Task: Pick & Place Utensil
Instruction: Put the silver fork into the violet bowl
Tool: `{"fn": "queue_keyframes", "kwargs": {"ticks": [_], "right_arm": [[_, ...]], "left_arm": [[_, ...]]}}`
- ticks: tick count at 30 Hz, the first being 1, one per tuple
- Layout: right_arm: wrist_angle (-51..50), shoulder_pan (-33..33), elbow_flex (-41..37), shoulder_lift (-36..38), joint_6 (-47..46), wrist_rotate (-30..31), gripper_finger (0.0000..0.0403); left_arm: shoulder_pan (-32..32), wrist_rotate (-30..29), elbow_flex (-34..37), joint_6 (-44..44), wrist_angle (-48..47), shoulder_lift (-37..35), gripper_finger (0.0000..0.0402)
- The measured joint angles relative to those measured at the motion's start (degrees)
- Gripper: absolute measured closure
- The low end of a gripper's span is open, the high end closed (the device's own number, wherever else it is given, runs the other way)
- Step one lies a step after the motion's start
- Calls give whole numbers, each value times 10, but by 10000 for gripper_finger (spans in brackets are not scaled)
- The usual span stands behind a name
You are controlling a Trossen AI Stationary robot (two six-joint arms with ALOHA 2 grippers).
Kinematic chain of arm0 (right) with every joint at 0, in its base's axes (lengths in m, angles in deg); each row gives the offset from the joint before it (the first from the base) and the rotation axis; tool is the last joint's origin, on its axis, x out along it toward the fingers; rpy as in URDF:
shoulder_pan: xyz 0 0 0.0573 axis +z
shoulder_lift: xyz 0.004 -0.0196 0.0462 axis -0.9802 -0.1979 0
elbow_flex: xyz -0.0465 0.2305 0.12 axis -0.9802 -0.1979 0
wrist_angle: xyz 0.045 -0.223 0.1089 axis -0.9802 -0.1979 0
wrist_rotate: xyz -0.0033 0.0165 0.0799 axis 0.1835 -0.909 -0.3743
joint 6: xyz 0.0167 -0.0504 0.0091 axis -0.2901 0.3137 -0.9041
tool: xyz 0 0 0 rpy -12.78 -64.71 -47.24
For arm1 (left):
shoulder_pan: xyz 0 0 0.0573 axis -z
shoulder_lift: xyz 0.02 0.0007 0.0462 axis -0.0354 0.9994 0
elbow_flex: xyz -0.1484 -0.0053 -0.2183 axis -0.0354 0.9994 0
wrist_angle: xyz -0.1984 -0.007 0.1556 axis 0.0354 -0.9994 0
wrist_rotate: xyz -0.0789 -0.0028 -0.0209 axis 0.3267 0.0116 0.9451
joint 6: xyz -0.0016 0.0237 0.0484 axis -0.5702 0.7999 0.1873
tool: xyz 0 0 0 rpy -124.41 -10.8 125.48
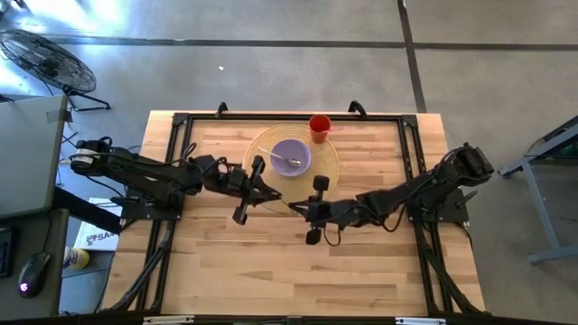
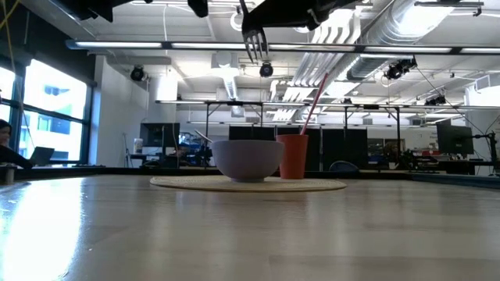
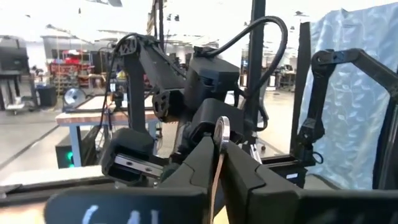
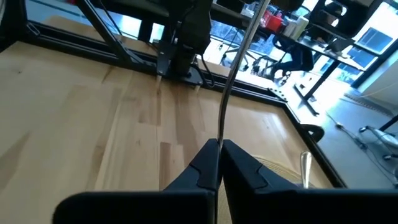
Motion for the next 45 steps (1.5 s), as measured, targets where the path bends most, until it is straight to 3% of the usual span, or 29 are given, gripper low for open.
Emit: {"fn": "queue_keyframes", "kwargs": {"ticks": [7, 17, 23, 27, 33, 45], "right_arm": [[0, 5, 0, 0, -2, 20, 365], [26, 58, 0, 11, 38, 190, 242], [10, 60, 0, 12, -19, 170, 204], [-32, 59, 0, 12, -66, 142, 199], [-65, 61, 0, 12, -109, 142, 198], [-101, 61, 0, 12, -144, 121, 198]], "left_arm": [[-11, -35, 0, -41, -24, -1, 396], [-132, -26, -48, -151, -168, -8, 397], [-235, -33, -144, -222, -312, 18, 396], [-300, 15, -201, -260, -370, 71, 396], [-366, 61, -238, -297, -375, 163, 396], [-379, 23, -238, -293, -330, 253, 396]]}}
